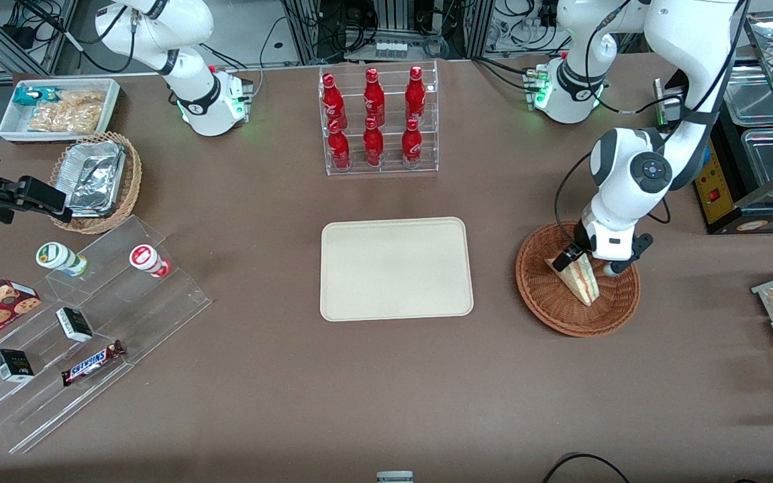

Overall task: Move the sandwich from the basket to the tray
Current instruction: 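Lift the sandwich with the left gripper and carry it over the cream tray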

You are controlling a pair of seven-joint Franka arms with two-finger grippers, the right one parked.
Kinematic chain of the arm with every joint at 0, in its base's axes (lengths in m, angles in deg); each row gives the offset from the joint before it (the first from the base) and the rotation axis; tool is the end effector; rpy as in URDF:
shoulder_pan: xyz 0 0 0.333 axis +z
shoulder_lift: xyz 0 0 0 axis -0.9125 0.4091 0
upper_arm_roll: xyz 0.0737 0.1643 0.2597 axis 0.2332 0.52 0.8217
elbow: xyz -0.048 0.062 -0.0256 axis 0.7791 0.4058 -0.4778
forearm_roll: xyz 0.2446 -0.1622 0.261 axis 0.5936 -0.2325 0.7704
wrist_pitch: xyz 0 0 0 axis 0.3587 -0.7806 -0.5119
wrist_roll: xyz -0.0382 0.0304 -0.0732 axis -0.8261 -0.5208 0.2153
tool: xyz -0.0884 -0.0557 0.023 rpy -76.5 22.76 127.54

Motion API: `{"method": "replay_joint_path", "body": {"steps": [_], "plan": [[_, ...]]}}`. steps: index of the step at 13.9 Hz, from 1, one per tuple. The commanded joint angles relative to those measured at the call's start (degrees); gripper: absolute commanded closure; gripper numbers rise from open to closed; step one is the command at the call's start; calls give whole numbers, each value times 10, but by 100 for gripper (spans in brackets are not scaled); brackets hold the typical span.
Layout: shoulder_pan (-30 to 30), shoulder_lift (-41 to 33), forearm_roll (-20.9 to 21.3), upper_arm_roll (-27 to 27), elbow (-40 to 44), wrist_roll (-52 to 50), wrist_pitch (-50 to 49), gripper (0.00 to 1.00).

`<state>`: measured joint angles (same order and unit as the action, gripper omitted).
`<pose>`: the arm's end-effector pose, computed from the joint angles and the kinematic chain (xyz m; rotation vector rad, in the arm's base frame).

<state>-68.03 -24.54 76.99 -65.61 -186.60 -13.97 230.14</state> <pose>0.5007 -0.0962 0.2517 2.8907 1.0325 0.0792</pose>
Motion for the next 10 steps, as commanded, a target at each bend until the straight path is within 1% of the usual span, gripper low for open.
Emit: {"method": "replay_joint_path", "body": {"steps": [1, 2, 3, 5, 8, 9, 10], "plan": [[-2, 15, 3, 2, 20, 3, 4, 58], [-2, 17, 9, 2, 20, 23, 3, 85], [-1, 16, 10, 3, 20, 50, 1, 92], [0, 12, 10, 4, 29, 80, -5, 96], [-5, 11, 16, 2, 77, 102, -74, 97], [-7, 10, 34, -1, 111, 109, -125, 97], [-21, 15, 58, -3, 157, 110, -194, 97]]}}
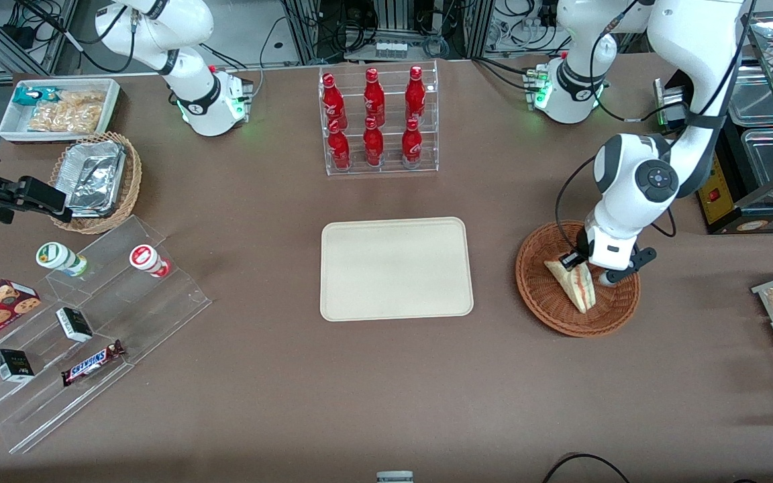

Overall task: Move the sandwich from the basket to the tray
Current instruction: 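Lift the sandwich with the left gripper and carry it over the cream tray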

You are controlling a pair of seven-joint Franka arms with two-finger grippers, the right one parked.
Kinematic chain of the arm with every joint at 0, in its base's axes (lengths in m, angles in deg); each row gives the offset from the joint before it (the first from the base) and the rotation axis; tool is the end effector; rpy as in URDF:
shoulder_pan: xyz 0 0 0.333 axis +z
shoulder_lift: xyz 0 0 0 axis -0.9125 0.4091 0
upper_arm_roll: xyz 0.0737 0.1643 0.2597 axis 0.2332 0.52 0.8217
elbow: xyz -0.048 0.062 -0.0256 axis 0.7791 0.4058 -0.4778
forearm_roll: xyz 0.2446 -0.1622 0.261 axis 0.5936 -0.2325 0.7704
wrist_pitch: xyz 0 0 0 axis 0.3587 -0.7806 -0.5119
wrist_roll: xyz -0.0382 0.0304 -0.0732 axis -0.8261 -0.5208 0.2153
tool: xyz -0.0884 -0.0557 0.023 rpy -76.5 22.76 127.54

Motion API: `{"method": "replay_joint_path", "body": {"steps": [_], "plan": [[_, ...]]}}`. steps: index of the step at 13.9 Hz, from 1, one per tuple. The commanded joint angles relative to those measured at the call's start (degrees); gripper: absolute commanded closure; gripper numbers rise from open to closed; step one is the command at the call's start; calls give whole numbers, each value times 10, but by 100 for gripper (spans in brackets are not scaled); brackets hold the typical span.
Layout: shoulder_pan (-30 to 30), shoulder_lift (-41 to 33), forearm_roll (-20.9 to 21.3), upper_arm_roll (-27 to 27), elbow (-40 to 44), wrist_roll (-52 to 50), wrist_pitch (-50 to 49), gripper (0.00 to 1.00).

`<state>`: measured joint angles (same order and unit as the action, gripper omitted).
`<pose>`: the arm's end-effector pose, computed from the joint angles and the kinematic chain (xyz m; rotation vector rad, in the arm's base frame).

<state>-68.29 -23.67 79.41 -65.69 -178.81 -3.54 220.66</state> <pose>0.5311 -0.1049 0.2809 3.0300 0.7151 0.0417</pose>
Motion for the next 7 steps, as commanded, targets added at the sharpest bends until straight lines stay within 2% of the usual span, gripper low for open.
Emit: {"method": "replay_joint_path", "body": {"steps": [1, 3, 7], "plan": [[-39, 18, 48, -2, 125, 7, -156, 97], [-77, 59, 52, -2, 208, 5, -230, 96], [-160, 112, 46, -4, 266, 4, -238, 96]]}}
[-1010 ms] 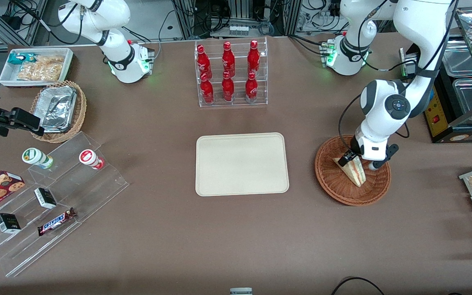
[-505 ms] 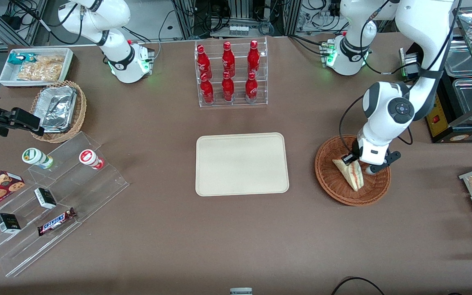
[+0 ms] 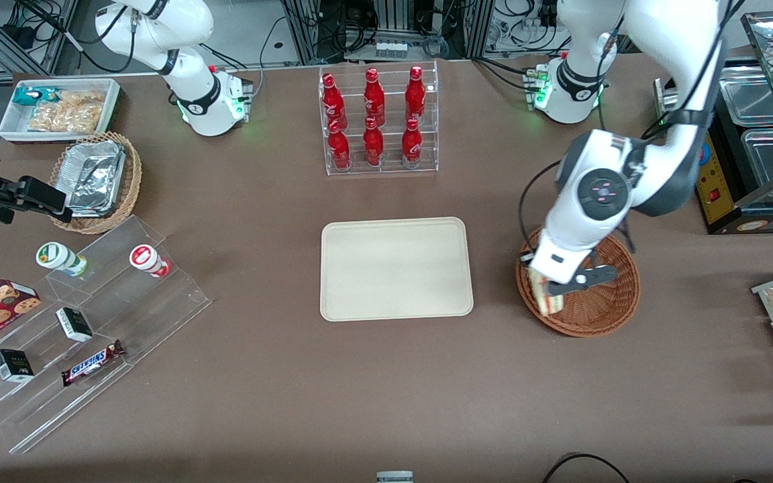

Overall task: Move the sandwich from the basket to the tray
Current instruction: 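Lift the sandwich with the left gripper and carry it over the cream tray, then lower the sandwich onto the tray center and open the left gripper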

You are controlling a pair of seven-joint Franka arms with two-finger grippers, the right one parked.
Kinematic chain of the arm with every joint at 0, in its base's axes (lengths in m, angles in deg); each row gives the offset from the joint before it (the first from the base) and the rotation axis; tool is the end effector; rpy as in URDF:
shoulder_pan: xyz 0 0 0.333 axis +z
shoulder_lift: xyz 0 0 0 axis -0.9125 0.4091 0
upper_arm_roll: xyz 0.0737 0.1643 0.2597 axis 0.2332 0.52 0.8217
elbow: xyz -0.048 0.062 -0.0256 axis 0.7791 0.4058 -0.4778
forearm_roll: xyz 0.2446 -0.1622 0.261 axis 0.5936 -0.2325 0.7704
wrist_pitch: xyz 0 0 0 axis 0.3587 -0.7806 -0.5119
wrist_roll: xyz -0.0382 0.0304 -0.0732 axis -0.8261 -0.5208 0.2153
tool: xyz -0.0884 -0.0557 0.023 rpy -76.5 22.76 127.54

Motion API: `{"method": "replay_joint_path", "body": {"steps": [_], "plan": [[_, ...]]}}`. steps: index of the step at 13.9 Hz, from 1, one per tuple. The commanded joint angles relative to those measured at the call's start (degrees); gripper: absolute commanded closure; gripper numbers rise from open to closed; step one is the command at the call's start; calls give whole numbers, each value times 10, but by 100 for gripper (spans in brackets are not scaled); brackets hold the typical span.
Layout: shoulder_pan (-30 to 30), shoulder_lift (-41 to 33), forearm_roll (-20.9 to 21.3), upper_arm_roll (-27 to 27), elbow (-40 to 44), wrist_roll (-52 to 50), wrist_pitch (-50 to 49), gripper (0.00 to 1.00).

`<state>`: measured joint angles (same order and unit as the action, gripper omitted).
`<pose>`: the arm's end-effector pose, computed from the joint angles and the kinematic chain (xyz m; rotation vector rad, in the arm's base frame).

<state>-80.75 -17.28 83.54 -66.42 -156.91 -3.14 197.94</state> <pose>0.5628 -0.2438 0.3450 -3.0534 -0.2999 0.0890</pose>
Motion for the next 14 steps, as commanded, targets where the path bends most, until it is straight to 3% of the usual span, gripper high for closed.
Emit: {"method": "replay_joint_path", "body": {"steps": [1, 7, 14], "plan": [[-56, 60, 1, 1, 56, -6, -7, 98], [-184, 176, -2, 1, 181, -108, -6, 100], [-249, 232, 6, 2, 204, -177, 80, 100]]}}
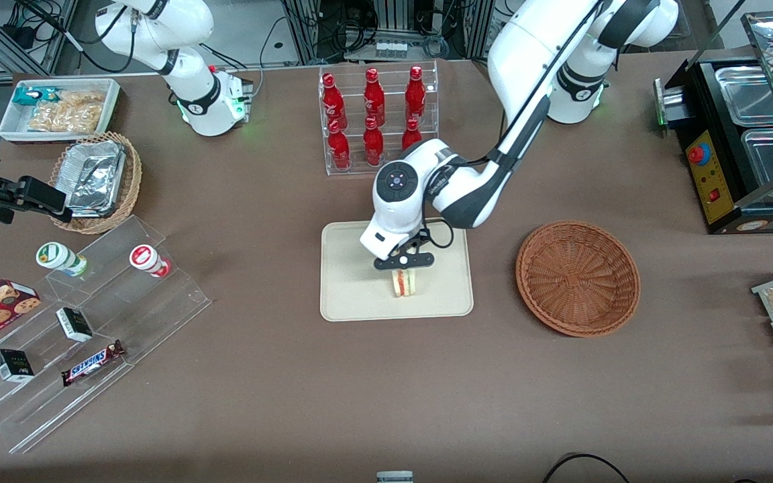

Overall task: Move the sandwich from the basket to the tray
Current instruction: 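Lower the sandwich onto the tray center and open the left gripper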

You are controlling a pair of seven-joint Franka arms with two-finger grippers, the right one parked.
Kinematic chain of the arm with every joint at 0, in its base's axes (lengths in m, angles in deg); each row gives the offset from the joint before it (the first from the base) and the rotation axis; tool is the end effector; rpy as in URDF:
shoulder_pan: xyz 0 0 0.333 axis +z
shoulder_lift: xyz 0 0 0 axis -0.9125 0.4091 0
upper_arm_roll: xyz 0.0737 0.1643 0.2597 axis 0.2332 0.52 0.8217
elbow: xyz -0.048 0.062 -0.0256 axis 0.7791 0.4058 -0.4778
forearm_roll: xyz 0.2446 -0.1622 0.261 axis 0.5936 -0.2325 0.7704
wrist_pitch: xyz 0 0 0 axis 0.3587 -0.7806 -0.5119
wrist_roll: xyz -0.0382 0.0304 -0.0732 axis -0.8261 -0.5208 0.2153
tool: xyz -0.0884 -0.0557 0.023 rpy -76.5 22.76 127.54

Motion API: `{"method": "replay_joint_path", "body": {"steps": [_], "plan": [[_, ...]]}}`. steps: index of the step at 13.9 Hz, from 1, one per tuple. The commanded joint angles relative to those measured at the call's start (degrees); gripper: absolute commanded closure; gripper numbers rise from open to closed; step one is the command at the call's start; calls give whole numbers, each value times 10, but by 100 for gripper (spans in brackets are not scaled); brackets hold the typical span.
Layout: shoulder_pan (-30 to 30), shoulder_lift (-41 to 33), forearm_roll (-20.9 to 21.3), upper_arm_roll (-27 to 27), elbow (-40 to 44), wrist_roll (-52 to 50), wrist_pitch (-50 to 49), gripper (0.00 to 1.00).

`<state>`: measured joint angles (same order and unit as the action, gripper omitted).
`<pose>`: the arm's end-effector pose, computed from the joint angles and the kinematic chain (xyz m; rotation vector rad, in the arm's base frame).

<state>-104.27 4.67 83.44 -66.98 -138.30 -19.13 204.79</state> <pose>0.4817 -0.5111 0.2475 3.1312 0.1276 -0.0629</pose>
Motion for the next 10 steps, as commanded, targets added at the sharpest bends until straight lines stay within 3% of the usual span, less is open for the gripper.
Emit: {"method": "replay_joint_path", "body": {"steps": [1, 2, 3, 4, 10], "plan": [[-14, 15, 6, 8, 17, -18, 14, 100], [-13, 18, 5, 8, 19, -19, 15, 92], [-10, 19, 5, 9, 19, -9, 15, 55], [-9, 17, 1, 9, 21, -15, 15, 1], [-6, -33, -1, 19, 59, -30, -44, 0]]}}
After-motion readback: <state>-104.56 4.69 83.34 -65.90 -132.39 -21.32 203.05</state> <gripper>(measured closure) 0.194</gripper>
